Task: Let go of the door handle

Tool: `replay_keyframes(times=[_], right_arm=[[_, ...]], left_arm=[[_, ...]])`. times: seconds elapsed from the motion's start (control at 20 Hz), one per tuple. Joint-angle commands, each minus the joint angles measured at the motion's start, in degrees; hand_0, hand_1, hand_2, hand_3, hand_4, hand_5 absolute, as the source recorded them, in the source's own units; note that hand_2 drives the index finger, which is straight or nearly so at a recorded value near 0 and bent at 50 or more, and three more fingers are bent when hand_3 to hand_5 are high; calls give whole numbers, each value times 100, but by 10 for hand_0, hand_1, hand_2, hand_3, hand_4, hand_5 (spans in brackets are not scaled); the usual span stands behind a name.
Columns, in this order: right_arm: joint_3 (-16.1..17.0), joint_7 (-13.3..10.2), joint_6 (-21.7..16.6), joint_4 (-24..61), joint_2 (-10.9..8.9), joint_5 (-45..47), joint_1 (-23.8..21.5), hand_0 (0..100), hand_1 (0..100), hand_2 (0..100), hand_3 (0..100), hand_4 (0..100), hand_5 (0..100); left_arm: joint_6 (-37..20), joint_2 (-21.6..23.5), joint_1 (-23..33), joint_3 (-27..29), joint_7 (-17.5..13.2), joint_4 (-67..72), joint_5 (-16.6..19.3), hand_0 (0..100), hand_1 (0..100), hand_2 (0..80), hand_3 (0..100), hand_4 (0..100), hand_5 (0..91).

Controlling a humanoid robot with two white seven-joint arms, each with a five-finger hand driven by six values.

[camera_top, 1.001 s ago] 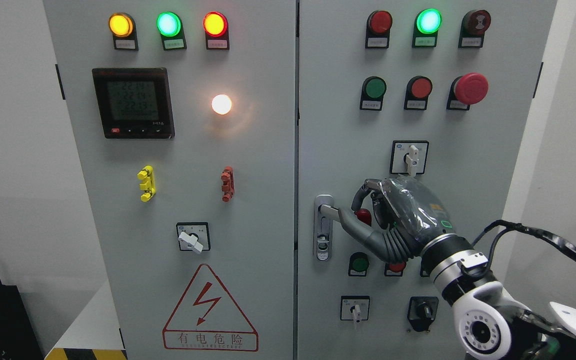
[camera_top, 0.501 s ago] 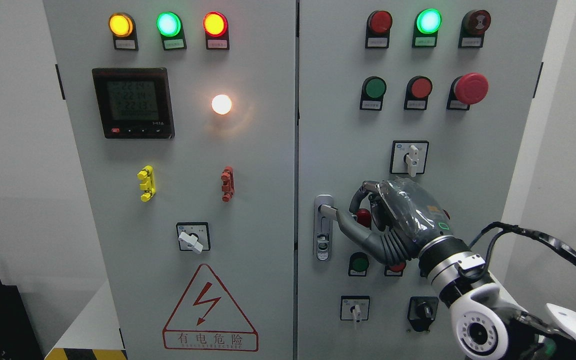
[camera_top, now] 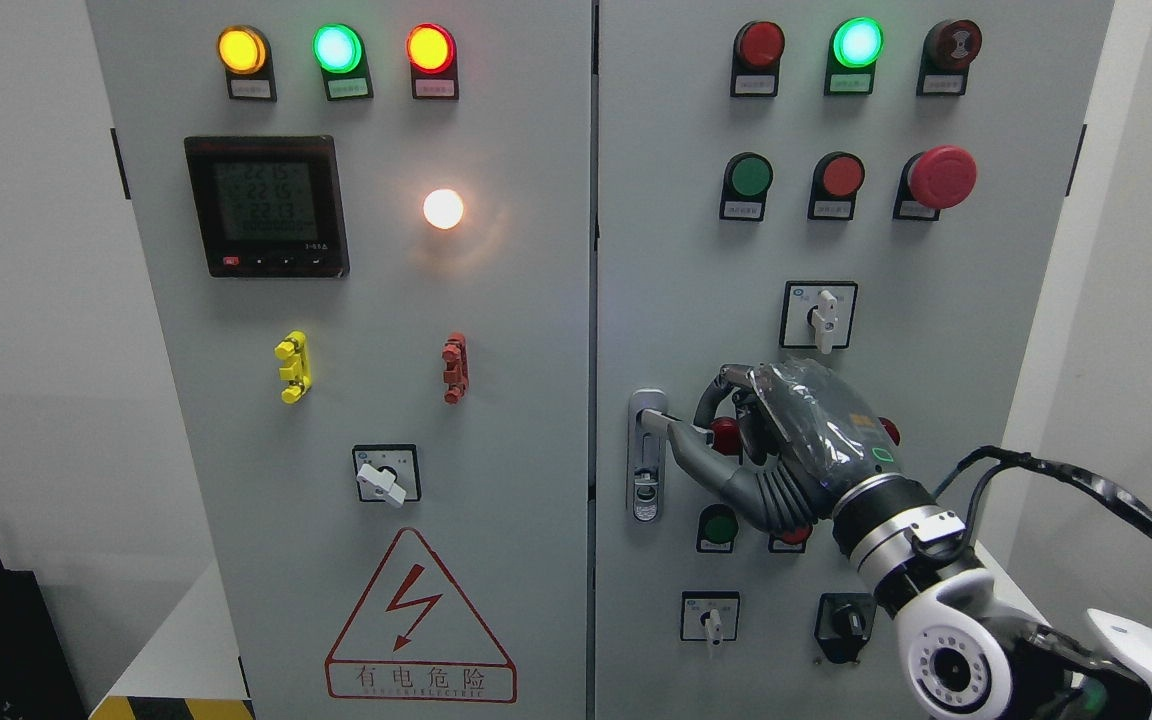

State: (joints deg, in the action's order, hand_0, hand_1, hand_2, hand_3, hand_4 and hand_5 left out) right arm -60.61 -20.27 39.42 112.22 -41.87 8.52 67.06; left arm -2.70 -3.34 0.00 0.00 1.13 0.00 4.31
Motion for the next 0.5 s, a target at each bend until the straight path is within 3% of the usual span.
replay_keyframes(times=[0.0,0.45], right_arm=[[-4,-3,5,2,30,0,-9,432,309,519,1000,998,1000],[5,-12,5,2,30,88,-9,431,313,521,1000,999,1000]], left_arm=[[-2,0,-18,9,1,53,0,120,389,0,0,0,0],[-2,0,-17,9,1,53,0,120,389,0,0,0,0]])
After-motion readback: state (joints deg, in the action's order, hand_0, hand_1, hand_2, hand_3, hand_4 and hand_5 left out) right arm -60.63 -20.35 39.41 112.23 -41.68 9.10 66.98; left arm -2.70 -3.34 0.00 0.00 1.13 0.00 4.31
